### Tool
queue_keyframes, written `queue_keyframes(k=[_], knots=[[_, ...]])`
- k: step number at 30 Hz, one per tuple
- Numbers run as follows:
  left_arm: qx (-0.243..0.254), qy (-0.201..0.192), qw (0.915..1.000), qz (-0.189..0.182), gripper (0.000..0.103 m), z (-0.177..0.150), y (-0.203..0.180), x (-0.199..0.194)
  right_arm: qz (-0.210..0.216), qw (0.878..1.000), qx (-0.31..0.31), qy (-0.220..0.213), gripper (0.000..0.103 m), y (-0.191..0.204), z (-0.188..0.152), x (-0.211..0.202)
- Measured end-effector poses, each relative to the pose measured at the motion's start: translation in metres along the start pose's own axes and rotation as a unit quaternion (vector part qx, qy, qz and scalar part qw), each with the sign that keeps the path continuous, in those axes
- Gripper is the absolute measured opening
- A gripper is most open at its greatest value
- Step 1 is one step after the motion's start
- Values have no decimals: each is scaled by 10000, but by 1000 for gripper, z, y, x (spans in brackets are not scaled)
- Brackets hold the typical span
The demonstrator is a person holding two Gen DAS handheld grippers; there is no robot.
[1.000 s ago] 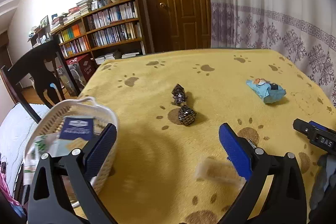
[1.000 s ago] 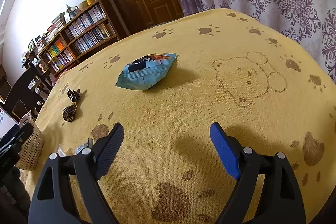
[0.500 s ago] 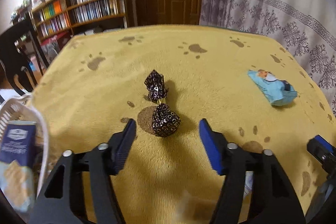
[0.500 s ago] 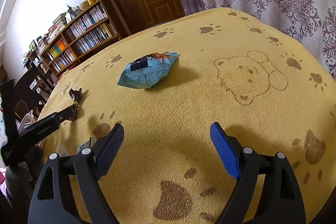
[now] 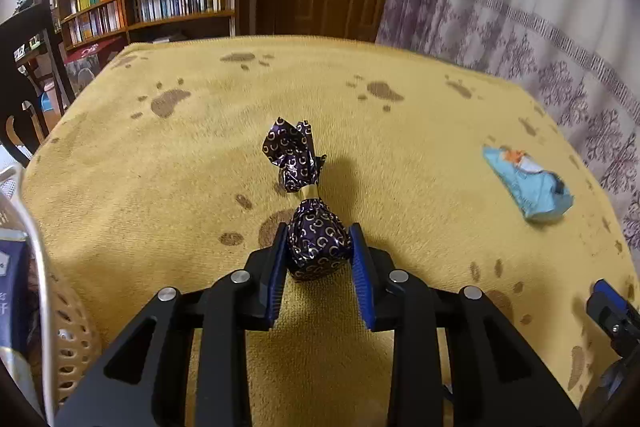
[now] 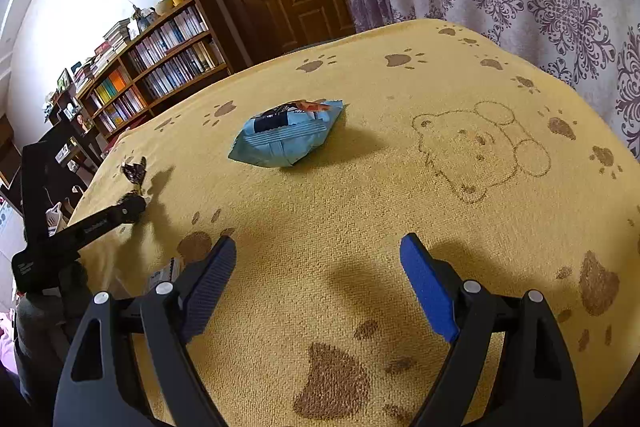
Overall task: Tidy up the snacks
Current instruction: 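Grasp the blue chip bag with right gripper while left gripper holds the candy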
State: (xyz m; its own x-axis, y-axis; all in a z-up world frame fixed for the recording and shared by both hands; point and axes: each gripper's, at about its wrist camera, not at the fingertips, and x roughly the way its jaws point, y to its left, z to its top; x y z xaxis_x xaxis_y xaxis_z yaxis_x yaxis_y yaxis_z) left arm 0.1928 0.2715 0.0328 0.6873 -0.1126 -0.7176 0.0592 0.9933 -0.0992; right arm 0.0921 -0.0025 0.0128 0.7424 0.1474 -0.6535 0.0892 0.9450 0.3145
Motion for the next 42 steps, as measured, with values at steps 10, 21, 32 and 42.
queue_keyframes(k=[10,21,32,42], knots=[[-141,-508,9986,-10,30,1,6,-26,60,9996,240,107,85,-8,5,5],[-230,-566,9981,106,30,-1,8,-27,39,9989,-438,-129,90,40,80,34],[-196,-671,9974,158,30,0,8,-39,-625,9942,-598,644,90,45,83,115],[-93,-756,9970,163,30,-2,-2,-51,-730,9942,-681,390,68,46,79,107]])
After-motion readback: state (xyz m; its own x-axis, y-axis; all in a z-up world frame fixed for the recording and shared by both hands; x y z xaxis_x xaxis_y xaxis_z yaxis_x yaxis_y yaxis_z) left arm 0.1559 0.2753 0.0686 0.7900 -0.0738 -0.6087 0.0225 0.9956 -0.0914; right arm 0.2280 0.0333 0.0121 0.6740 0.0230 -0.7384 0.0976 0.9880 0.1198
